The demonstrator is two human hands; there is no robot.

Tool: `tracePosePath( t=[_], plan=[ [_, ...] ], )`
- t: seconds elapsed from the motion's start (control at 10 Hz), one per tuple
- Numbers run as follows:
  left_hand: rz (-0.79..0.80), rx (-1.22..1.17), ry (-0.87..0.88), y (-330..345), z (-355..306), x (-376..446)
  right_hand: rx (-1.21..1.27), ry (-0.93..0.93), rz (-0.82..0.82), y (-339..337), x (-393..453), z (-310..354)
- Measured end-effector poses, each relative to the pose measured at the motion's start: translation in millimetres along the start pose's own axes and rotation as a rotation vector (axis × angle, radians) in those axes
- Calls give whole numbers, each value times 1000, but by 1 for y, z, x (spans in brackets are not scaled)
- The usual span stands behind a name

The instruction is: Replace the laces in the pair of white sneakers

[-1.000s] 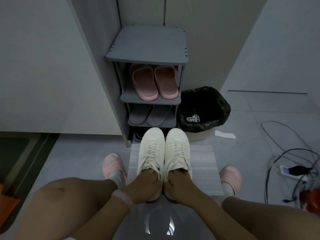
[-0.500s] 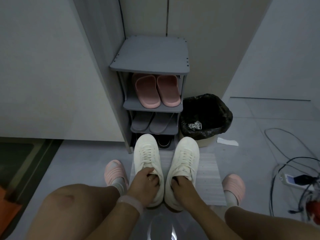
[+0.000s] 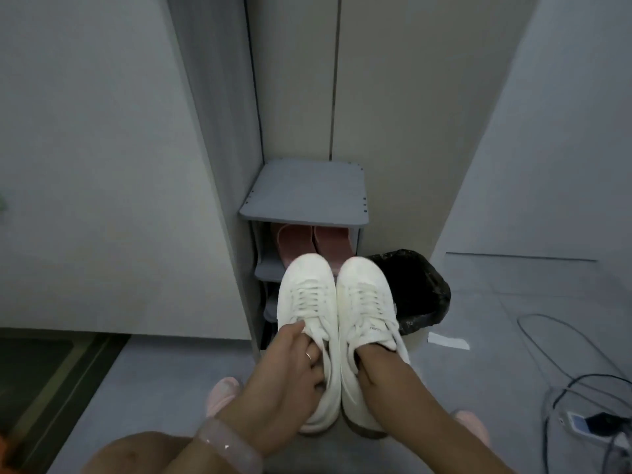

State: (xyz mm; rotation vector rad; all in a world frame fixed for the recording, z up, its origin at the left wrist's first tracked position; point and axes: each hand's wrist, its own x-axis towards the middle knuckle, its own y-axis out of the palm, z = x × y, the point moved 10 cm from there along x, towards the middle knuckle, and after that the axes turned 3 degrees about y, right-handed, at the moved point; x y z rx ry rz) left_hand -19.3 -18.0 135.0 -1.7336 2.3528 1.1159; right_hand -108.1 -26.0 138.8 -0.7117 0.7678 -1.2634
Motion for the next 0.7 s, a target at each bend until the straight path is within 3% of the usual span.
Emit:
tracePosePath(
  t=[0.1,0.2,0.3,0.4,0.7],
  plan=[
    [108,-92,62,26,-50,-7,-32,-126,-144,-76,2,52],
    [285,55,127,72,-128,-8,-16,-184,-182,-135,30,87],
    [186,174,171,73,-194,28,15,-203,-194,-177,84,108],
    [139,169,103,72,-234,62,67,-187,-169,-194,143,111],
    [79,198,-61,35,-244,151,-7,-84,-70,-164,240,80]
  ],
)
